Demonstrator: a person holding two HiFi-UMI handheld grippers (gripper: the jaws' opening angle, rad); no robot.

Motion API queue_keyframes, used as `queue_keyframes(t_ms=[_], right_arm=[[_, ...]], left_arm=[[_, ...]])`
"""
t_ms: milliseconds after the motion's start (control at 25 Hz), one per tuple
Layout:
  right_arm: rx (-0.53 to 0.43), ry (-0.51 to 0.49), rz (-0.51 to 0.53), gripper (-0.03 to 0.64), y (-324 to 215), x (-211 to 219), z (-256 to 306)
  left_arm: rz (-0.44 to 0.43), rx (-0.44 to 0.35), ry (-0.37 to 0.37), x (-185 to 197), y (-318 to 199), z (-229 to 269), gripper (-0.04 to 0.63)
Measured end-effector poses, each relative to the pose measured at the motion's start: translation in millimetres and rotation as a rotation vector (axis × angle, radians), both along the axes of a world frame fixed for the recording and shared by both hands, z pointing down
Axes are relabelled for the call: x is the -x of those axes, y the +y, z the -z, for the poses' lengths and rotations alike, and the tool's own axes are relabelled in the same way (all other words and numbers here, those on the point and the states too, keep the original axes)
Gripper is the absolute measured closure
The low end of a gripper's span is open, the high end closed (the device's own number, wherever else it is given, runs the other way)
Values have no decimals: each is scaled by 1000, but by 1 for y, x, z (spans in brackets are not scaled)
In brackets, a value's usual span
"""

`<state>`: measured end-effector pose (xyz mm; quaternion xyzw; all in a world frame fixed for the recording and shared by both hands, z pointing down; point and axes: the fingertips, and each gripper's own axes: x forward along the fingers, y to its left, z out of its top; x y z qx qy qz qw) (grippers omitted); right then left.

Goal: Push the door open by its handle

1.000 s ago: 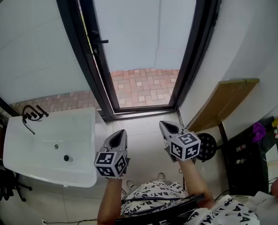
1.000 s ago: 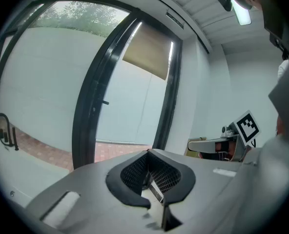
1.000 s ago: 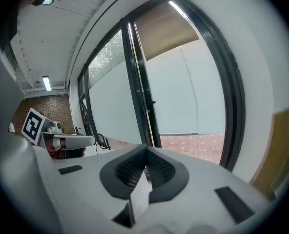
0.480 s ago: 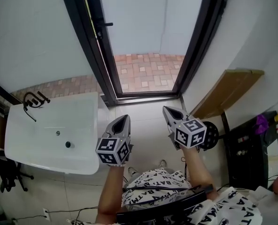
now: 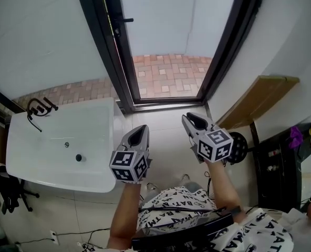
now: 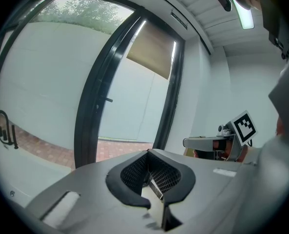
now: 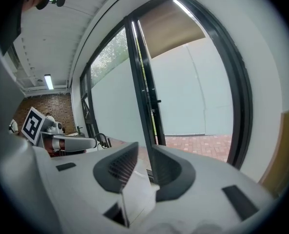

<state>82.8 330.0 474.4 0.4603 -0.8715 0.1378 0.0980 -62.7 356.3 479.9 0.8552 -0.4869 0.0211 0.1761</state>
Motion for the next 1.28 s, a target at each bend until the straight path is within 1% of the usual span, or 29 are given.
queue_keyframes(t_ms=[40,80,160,200,280,360,400,480,640,840,960,1120,1280], right_arm=[[0,-4,16,460,-2,5,-1],[1,-12,34,419,-6,10,-1],[0,-11,70,368,-17,16,0],[-2,4,89,367,-24,19,-1],[6,33,137,316,-43,24,-4],[18,42,188,313,-66,29,-6],[16,46,209,301,-78,31,-4],[-2,65,248,301,-109,33,2],[-44,122,382,301,-187,54,24],[-96,232,520,301,-271,72,45],[-137,284,581,304,-313,88,58],[-184,329,650,310,-367,117,80],[-195,374,707,314,-414,151,92]], left_arm=[[-7,3,-2,1,-1,-1,611],[-13,6,-4,2,-2,-3,611],[-20,12,-7,3,-8,-6,611],[-20,16,-6,4,-12,-7,610],[-17,25,-2,4,-22,-12,611],[-10,30,-1,3,-36,-16,610],[-7,30,-1,2,-44,-18,611],[5,28,-6,2,-64,-18,611],[80,19,-17,12,-120,-16,609],[155,14,-18,12,-184,-9,609],[187,15,-20,10,-217,-6,609],[228,18,-20,10,-250,-3,609],[267,17,-14,19,-275,3,609]])
